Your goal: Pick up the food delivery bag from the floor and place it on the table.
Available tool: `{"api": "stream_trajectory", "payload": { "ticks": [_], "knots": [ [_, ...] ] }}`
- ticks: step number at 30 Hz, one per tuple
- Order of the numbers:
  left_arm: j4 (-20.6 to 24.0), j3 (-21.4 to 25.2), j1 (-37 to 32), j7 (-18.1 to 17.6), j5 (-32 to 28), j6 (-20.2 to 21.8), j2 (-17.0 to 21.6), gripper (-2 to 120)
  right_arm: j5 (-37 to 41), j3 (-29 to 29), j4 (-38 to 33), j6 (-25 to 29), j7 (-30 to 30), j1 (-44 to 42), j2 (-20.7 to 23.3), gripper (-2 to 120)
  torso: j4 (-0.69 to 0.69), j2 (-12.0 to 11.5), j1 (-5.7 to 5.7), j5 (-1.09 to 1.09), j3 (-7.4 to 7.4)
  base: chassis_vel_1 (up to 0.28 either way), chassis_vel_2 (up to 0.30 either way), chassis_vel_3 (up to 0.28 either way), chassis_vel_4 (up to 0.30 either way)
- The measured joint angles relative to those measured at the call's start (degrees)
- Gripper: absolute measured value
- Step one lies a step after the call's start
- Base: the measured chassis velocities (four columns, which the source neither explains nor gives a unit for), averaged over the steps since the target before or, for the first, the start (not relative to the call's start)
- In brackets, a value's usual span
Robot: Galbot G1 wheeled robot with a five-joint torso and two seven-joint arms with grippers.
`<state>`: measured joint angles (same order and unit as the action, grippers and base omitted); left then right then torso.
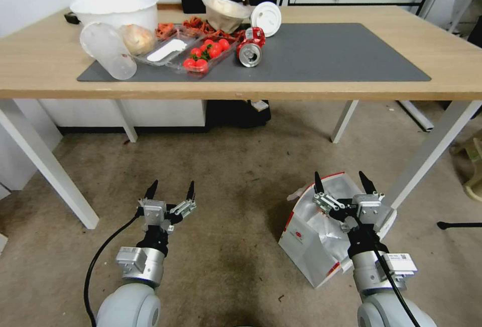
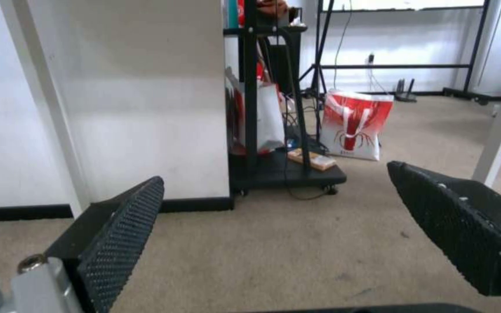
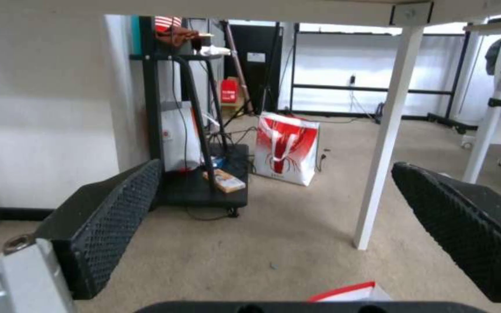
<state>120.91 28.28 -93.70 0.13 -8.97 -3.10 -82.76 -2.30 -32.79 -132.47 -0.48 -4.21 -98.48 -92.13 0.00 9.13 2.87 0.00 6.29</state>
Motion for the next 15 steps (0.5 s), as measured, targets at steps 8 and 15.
{"api": "stream_trajectory", "payload": {
  "ticks": [8, 15],
  "knots": [
    [-0.44, -0.05, 0.15, 0.0, 0.13, -0.13, -0.24, 97, -0.03, -0.08, -0.01, 0.13, 0.03, -0.2, 0.0, 100, 0.0, -1.67, -0.31, 0.0, -1.37, 0.0, 0.0, 0.0, 0.0],
    [-0.51, -0.01, 0.44, 0.0, 0.12, -0.14, -0.27, 96, -0.09, -0.04, -0.46, 0.13, 0.04, -0.17, 0.0, 100, 0.0, -3.22, -0.55, 0.0, -2.68, 0.0, 0.0, 0.0, 0.0]
  ]
}}
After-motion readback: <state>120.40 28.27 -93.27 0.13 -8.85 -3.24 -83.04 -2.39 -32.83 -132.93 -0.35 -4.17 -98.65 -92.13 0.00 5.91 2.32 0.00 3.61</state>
